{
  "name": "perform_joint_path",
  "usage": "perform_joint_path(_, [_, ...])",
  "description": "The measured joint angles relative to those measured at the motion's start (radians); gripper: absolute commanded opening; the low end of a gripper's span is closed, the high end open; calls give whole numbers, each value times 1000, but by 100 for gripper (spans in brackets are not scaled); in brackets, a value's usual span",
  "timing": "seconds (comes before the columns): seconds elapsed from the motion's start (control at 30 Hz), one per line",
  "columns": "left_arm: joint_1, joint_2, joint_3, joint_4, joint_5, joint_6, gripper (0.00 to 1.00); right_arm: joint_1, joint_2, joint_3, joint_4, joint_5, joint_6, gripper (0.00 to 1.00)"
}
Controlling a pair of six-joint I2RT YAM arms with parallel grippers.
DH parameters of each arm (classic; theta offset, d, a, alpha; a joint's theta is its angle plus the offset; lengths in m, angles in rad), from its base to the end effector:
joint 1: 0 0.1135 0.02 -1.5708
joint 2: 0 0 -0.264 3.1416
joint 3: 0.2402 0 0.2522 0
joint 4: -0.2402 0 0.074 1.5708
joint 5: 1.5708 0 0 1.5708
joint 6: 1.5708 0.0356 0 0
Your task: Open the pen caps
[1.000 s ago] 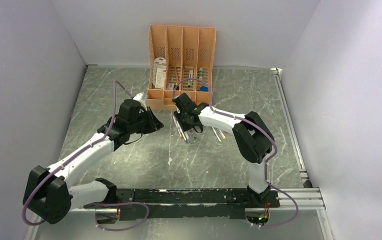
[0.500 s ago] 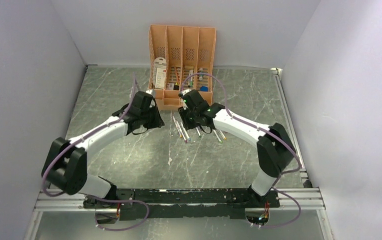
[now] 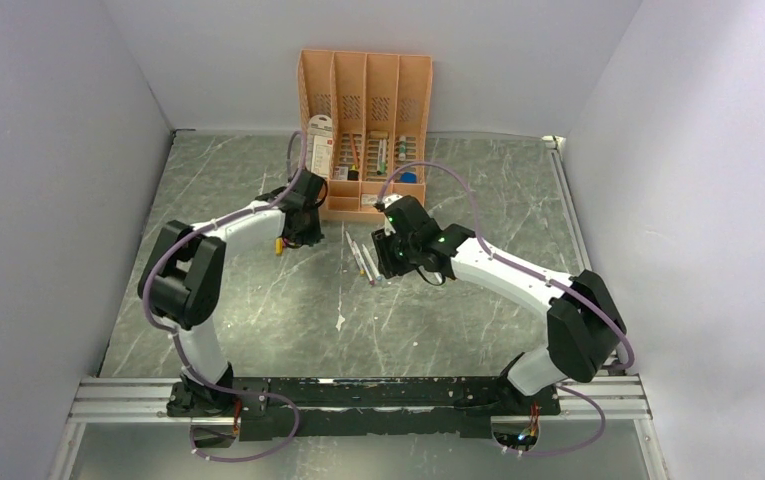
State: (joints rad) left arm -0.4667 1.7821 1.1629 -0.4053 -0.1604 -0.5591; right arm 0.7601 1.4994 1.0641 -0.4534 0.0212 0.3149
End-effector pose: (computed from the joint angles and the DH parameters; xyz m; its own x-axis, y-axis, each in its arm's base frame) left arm 0.3298 -0.1598 0.1851 -0.8432 -0.1615 -0.5128 -0.0910 0.9829 -0.1599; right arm 0.2308 0.2183 0.2429 -0.7453 -0.2812 -0.6045 -0.4715 0.8634 0.1796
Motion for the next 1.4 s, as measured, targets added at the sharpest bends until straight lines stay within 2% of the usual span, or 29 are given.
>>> perform_joint_path(0.4, [24, 145, 98, -53, -110, 18, 15, 0, -12, -27, 24, -29, 7, 41])
perform_joint_path(0.73, [30, 148, 103, -60, -122, 19, 24, 0, -14, -37, 30, -34, 7, 43])
perform_joint_path(0.93, [32, 148, 103, -64, -126, 16, 35, 0, -14, -37, 30, -38, 7, 44])
perform_joint_path(1.4, [33, 114, 103, -106, -106, 5, 39, 0, -14, -37, 29, -47, 10, 49])
